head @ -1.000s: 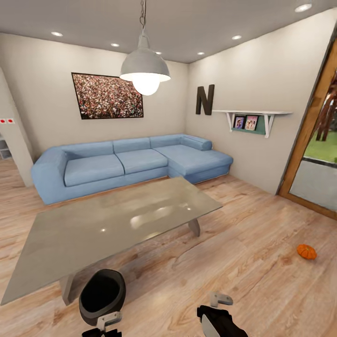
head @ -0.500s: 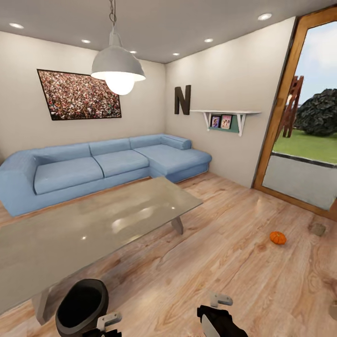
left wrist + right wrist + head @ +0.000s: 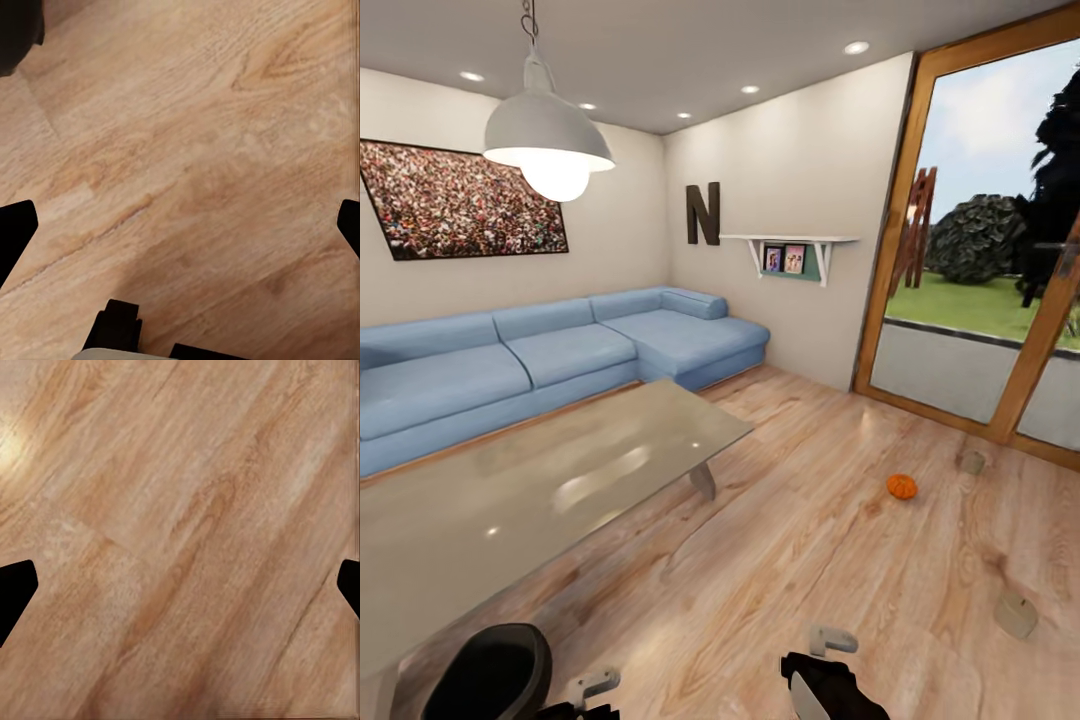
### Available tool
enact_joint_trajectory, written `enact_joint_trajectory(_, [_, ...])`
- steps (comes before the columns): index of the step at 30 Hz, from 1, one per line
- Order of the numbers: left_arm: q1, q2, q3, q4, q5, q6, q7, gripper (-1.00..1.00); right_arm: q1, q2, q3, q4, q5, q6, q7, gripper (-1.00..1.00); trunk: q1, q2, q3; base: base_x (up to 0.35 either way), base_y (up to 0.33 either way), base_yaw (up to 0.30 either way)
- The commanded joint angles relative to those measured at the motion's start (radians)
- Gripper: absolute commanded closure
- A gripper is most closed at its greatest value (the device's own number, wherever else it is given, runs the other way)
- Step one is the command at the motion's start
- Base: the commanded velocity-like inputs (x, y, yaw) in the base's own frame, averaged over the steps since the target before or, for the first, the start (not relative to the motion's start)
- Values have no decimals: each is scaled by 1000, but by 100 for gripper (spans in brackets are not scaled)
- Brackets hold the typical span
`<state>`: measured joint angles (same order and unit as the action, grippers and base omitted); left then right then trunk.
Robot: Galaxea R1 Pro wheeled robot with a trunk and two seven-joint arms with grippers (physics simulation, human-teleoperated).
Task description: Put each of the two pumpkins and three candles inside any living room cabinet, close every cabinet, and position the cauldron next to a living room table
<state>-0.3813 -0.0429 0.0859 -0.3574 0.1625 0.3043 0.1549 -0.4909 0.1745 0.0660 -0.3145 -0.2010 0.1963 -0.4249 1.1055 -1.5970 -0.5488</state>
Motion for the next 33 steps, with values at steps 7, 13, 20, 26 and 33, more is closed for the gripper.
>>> enact_joint_trajectory(7, [0,0,0,0,0,0,0,-100,0,0,0,0,-1,0,1,-100,0,0,0,-75,0,-285])
enact_joint_trajectory(13, [1,0,0,0,0,-1,0,-100,0,0,0,0,-1,-1,2,-100,0,0,0,-160,0,-285])
enact_joint_trajectory(20, [0,-1,0,14,0,-43,1,-100,-1,0,0,0,-1,-1,2,-100,0,0,0,-15,0,-285])
enact_joint_trajectory(26, [0,-2,0,31,0,-52,2,-100,0,0,0,0,-1,-2,1,-100,0,0,0,-2,0,-285])
enact_joint_trajectory(33, [0,-1,0,32,0,-53,2,-100,0,0,0,0,-1,-2,2,-100,0,0,0,-90,0,-285])
